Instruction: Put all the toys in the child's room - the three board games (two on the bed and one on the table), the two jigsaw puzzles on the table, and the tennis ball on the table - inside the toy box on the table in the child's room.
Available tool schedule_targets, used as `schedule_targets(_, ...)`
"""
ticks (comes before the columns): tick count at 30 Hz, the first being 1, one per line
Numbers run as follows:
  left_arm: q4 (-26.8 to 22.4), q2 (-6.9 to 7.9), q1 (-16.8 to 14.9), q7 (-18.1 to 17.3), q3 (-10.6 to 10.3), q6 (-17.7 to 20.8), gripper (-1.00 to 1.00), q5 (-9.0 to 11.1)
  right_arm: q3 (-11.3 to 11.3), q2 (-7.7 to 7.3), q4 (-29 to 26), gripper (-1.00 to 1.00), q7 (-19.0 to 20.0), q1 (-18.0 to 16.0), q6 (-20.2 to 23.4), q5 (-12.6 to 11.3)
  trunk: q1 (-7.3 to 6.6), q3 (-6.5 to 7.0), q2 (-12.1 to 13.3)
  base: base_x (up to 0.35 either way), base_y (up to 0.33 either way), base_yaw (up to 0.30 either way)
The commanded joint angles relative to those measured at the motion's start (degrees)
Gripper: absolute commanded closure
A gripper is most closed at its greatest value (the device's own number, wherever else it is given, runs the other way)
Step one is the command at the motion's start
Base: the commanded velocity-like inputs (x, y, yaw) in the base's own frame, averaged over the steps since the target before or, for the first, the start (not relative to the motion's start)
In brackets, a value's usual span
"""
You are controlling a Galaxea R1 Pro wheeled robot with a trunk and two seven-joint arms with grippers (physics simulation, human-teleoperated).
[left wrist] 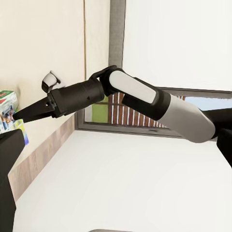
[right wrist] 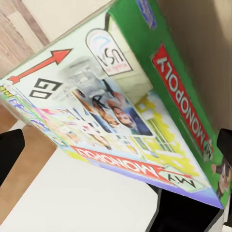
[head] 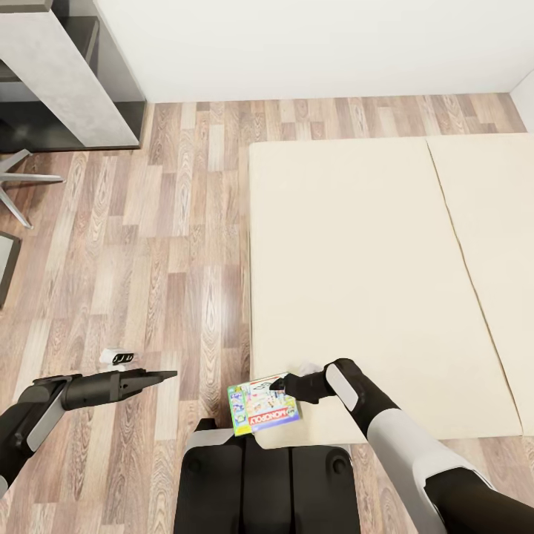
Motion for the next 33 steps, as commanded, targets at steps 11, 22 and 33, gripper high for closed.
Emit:
schedule_targets(11,0.0,0.08,0.0,-0.1,-0.2,0.6,-1.0,0.3,-0.1,-0.3,-0.2,-1.0,0.6,0.0,0.1,0.6,0.03,-0.06,-0.1,0.0,0.0,0.0)
schedule_targets(22,0.0,0.08,0.0,-0.1,-0.3,0.6,-1.0,0.3,-0.1,-0.35,-0.3,-1.0,0.6,0.1,0.1,0.6,0.03,0.66,-0.1,0.0,0.0,0.0)
schedule_targets(33,0.0,0.08,0.0,-0.1,-0.3,0.6,-1.0,0.3,-0.1,-0.35,-0.8,-1.0,0.8,0.1,0.1,0.5,0.03,1.68,-0.1,0.0,0.0,0.0)
